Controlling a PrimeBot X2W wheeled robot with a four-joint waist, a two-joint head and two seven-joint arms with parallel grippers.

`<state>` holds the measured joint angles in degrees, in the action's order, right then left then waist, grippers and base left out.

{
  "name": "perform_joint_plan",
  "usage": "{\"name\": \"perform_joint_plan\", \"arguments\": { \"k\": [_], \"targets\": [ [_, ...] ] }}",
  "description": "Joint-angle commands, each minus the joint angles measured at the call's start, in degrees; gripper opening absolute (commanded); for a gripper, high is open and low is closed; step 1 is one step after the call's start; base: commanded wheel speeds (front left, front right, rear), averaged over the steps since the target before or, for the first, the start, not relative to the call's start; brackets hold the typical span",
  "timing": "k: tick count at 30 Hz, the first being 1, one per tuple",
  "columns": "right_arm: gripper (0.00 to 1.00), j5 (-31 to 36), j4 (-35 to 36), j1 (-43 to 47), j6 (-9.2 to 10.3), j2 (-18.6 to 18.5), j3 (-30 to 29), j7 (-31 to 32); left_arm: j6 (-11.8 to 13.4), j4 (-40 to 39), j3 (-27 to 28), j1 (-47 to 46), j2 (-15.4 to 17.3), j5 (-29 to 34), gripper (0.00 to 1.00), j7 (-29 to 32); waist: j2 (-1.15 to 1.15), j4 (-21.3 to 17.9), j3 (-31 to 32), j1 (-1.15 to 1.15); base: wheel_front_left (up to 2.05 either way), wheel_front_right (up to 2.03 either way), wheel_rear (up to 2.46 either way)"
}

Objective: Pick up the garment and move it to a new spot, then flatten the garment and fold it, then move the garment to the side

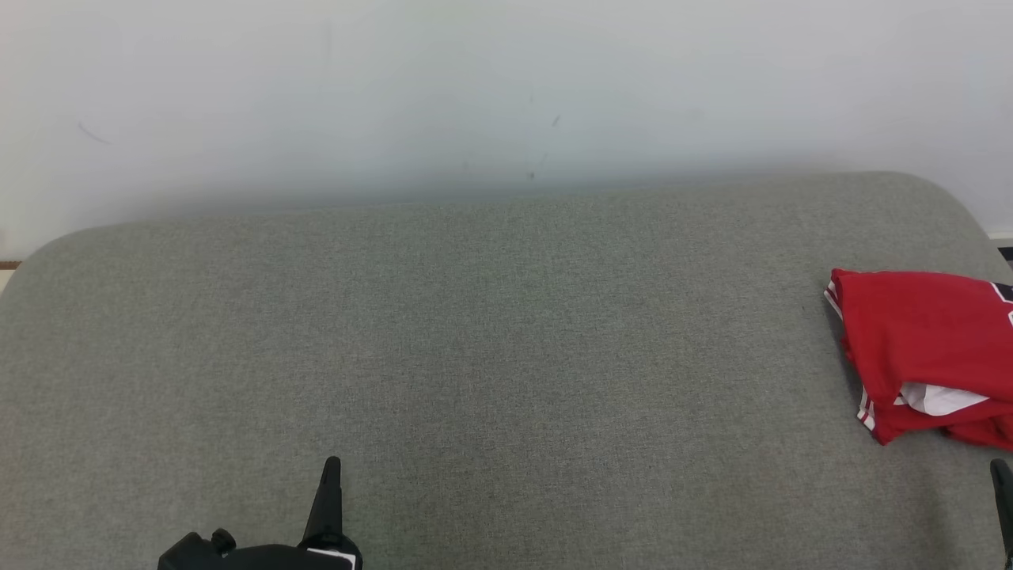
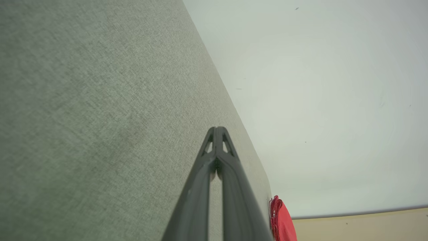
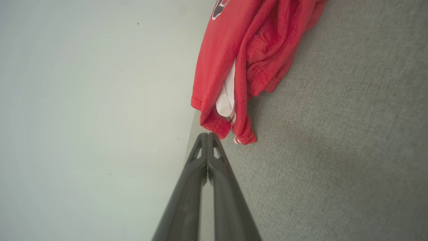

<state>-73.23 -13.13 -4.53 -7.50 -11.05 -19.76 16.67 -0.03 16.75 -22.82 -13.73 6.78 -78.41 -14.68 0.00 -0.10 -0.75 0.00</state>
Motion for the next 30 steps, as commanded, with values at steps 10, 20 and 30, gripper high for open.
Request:
{"name": "perform_joint_plan", "arguments": {
  "k": [10,20,30],
  "targets": [
    [0.0,-5.62,-1.86,-1.99,0.0,-0.01,-3.52,2.55,-2.18,1.52,-0.39,-1.96,-0.92,-5.86,0.0,-0.34,0.0,0.0,0.06,0.0,0.0,0.0,0.0],
    [0.0,-10.47,-3.89,-3.03,0.0,0.28,-6.71,4.9,-3.97,3.11,-0.84,-2.81,-1.89,-11.08,0.0,-0.38,0.0,0.0,0.12,0.0,0.0,0.0,0.0],
    [0.0,-14.48,-5.59,-3.88,0.0,0.53,-9.45,6.93,-5.47,4.48,-1.17,-3.47,-2.69,-15.25,0.0,-0.43,0.0,0.0,0.18,0.0,0.0,0.0,0.0]
  ]
}}
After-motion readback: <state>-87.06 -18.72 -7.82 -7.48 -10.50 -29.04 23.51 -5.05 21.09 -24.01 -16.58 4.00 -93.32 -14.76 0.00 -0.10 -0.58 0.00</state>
